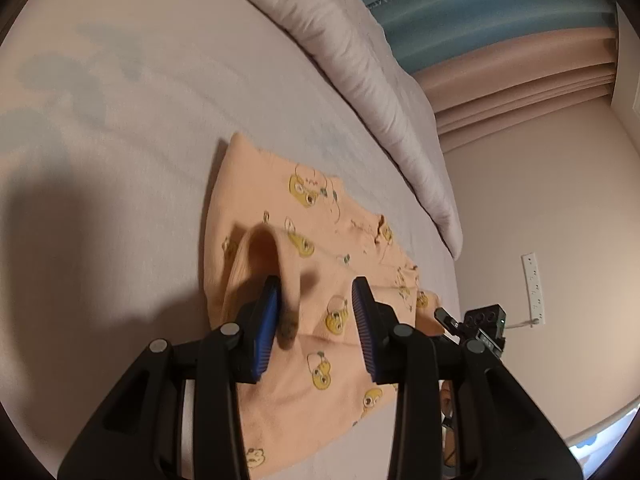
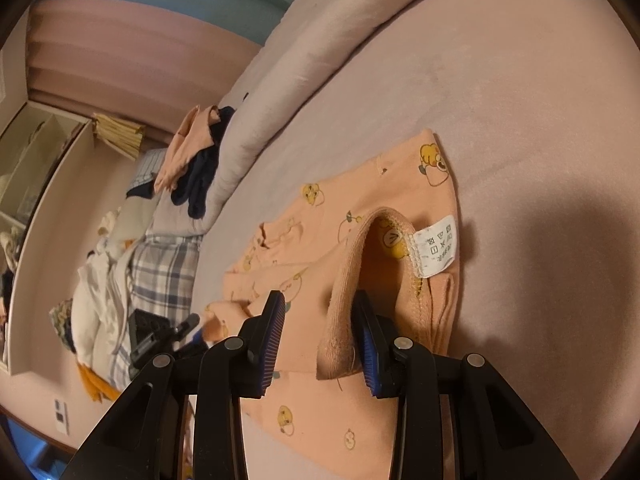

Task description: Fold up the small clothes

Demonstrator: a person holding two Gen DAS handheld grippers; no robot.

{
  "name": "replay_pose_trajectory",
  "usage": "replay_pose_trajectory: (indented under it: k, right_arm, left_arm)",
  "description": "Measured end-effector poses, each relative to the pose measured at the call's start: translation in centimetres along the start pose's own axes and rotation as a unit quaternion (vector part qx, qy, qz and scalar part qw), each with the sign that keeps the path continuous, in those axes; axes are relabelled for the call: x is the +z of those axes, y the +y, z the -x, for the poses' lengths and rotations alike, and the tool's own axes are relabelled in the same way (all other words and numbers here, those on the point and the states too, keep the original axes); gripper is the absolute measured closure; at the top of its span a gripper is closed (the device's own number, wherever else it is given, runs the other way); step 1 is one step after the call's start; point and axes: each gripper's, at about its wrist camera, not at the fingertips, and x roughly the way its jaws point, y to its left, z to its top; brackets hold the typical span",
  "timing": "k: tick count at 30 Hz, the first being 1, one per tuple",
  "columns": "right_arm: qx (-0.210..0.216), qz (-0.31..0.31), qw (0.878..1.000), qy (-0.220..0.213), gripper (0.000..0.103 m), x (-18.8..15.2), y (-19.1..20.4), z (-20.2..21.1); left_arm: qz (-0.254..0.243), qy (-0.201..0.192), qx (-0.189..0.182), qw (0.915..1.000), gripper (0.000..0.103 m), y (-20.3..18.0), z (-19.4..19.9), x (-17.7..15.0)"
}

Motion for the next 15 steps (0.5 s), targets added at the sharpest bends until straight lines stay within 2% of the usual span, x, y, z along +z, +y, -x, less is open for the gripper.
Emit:
replay_pose_trajectory:
  k: [4, 5, 8, 10, 12, 15]
  right_arm:
    - [0.002, 0.007, 1.000, 0.011, 0.068, -0.2, -0.2, 0.0]
    - [0.002, 0.008, 1.000, 0.013, 0.068, -0.2, -0.2, -0.1]
    - [-0.004, 0.005, 1.000, 0.013, 0.068, -0.1, -0.4, -0.5]
    - [-0.007, 0.008, 1.000, 0.016, 0.069, -0.2, -0.3, -0.6]
    - [-0.011, 0.027, 0.999, 0.014, 0.081, -0.4, 0.1, -0.4]
    - [-0.008, 0.035, 0.999, 0.009, 0.095, -0.4, 0.4, 0.1]
  left_arm:
    - [0.007, 0.030, -0.007, 0.9995, 0.068, 0.4, -1.2, -0.4]
    - [0.006, 0.031, 0.003, 0.9995, 0.069, 0.4, -1.6, -0.3]
    - [0.028, 0.022, -0.010, 0.9993, 0.071, 0.6, -2.3, -0.2]
    - [0.028, 0.016, -0.020, 0.9993, 0.095, 0.5, -2.4, -0.3]
    - [0.041, 0.013, -0.046, 0.9980, 0.099, 0.4, -2.4, -0.7]
    - [0.079, -0.035, -0.095, 0.9918, 0.100, 0.8, -1.4, -0.5]
